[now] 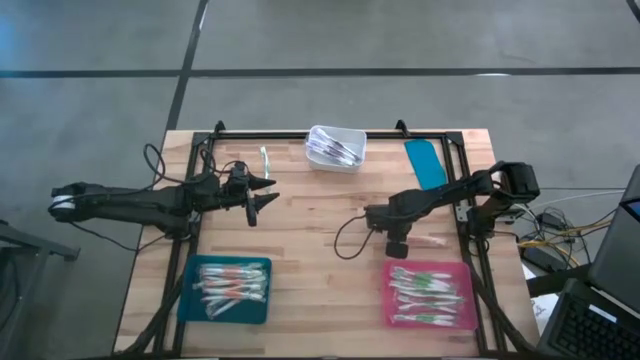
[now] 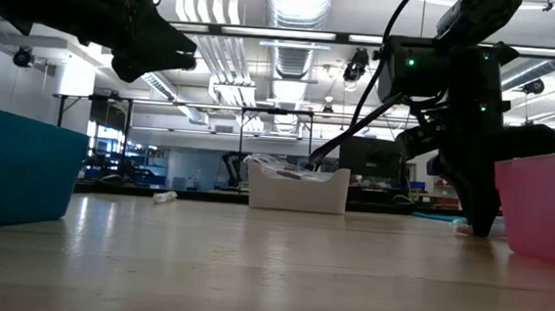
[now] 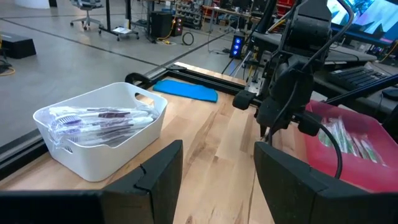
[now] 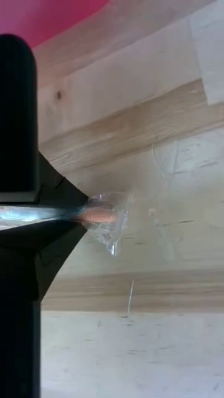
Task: Pick & Place Toothbrushes
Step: Put the orange toothbrush into the blue bin
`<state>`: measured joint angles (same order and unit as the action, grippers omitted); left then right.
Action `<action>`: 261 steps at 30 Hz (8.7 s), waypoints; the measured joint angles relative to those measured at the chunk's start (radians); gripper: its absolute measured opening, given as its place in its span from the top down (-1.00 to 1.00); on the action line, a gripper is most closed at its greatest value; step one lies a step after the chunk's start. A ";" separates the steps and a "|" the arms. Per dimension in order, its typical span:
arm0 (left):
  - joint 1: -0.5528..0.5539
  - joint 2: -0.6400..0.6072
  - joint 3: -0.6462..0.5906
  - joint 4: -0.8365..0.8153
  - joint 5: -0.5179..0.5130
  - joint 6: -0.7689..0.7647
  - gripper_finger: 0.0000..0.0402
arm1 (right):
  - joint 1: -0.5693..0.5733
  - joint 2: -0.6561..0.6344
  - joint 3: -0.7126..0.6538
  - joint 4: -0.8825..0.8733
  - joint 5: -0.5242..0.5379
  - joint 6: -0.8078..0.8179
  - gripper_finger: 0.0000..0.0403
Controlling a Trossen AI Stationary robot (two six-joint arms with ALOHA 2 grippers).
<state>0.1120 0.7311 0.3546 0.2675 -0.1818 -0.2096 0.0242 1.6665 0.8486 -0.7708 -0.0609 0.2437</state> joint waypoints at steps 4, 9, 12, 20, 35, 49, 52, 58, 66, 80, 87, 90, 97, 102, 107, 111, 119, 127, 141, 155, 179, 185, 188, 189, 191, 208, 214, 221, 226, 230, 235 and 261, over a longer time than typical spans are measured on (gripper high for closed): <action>0.000 0.000 0.000 0.000 0.000 0.000 -0.01 | -0.002 -0.005 -0.001 0.001 -0.001 -0.025 0.90; 0.000 0.000 0.000 0.001 0.000 0.000 -0.01 | -0.017 -0.027 0.008 0.007 -0.012 -0.060 0.90; 0.000 0.000 0.000 0.001 0.000 0.000 -0.01 | -0.028 -0.055 0.034 0.039 -0.032 -0.074 0.90; 0.000 0.008 0.000 0.002 0.000 0.001 -0.01 | -0.031 -0.128 0.093 0.217 -0.176 -0.154 0.91; 0.000 0.079 0.001 0.018 0.031 -0.080 -0.01 | -0.031 -0.210 0.250 0.283 -0.255 -0.199 0.91; -0.044 0.441 0.189 0.013 0.155 0.041 -0.01 | -0.041 -0.058 0.530 0.035 -0.114 -0.307 0.91; -0.050 0.528 0.249 0.009 0.155 0.074 -0.01 | -0.041 -0.035 0.565 0.038 -0.114 -0.333 0.91; -0.056 0.687 0.376 0.013 0.155 0.119 -0.01 | -0.041 -0.021 0.615 0.045 -0.111 -0.367 0.91; -0.060 0.828 0.522 0.031 0.156 0.187 -0.01 | -0.040 -0.030 0.639 0.044 -0.059 -0.389 0.91; -0.075 0.826 0.516 0.272 0.209 0.268 -0.01 | -0.040 -0.134 0.559 0.284 -0.068 -0.409 0.91; -0.079 0.820 0.516 0.319 0.214 0.296 -0.01 | -0.040 -0.154 0.541 0.336 -0.070 -0.405 0.91; -0.079 0.820 0.515 0.333 0.212 0.298 -0.01 | -0.040 -0.153 0.540 0.354 -0.070 -0.408 0.91; -0.079 0.819 0.515 0.333 0.211 0.288 0.11 | -0.040 -0.153 0.538 0.364 -0.070 -0.410 0.91; -0.079 0.819 0.515 0.336 0.211 0.282 0.45 | -0.040 -0.153 0.538 0.364 -0.070 -0.409 0.91; -0.080 0.819 0.515 0.336 0.209 0.240 0.82 | -0.040 -0.153 0.538 0.364 -0.066 -0.404 0.91; -0.079 0.819 0.514 0.336 0.207 0.234 0.90 | -0.041 -0.153 0.538 0.363 -0.063 -0.400 0.91; -0.081 0.819 0.514 0.335 0.219 0.226 0.89 | -0.041 -0.156 0.538 0.358 -0.065 -0.383 0.81; -0.080 0.818 0.514 0.338 0.210 0.220 0.89 | -0.042 -0.271 0.553 0.263 0.005 -0.416 0.34; -0.081 0.776 0.515 0.436 0.210 0.300 0.89 | -0.043 -0.492 0.324 0.068 0.062 -0.186 -0.05; -0.081 0.776 0.516 0.503 0.216 0.346 0.88 | -0.044 -0.471 0.066 0.609 0.062 -0.236 0.07; -0.081 0.776 0.514 0.514 0.216 0.373 0.88 | -0.044 -0.390 0.129 0.624 0.062 -0.229 0.92; -0.081 0.776 0.514 0.514 0.216 0.372 0.88 | -0.044 -0.390 0.129 0.623 0.062 -0.227 0.91; -0.081 0.776 0.514 0.512 0.216 0.353 0.84 | -0.044 -0.390 0.129 0.621 0.061 -0.224 0.93; -0.081 0.776 0.515 0.507 0.216 0.349 0.81 | -0.044 -0.390 0.129 0.618 0.061 -0.224 0.93; -0.081 0.775 0.521 0.485 0.225 0.349 0.71 | -0.044 -0.390 0.129 0.614 0.062 -0.223 0.92; -0.079 0.497 0.571 -0.160 0.180 0.394 -0.30 | -0.042 -0.434 0.128 0.277 0.053 -0.156 0.92; -0.079 0.396 0.572 -0.326 0.118 0.310 -0.29 | -0.042 -0.433 0.127 0.064 -0.023 -0.090 0.91; -0.061 0.439 0.661 -0.625 0.062 0.154 -0.29 | -0.037 -0.432 0.120 -0.096 -0.027 -0.040 0.91; -0.061 0.586 0.768 -0.794 0.099 0.132 -0.29 | -0.016 -0.399 0.118 -0.084 -0.028 -0.042 0.91; -0.063 0.719 0.906 -0.882 0.146 0.181 -0.29 | -0.010 -0.344 0.118 -0.086 -0.017 -0.041 0.91; -0.068 0.874 1.093 -0.989 0.154 0.249 -0.29 | -0.004 -0.277 0.143 -0.084 0.016 -0.047 0.91; -0.070 1.091 1.308 -1.078 0.236 0.225 -0.27 | 0.011 -0.225 0.297 -0.067 0.216 -0.176 0.91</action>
<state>0.0423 1.8225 1.6627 -0.8103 0.0540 0.0158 0.0353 1.4418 1.1454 -0.8376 0.1554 0.0679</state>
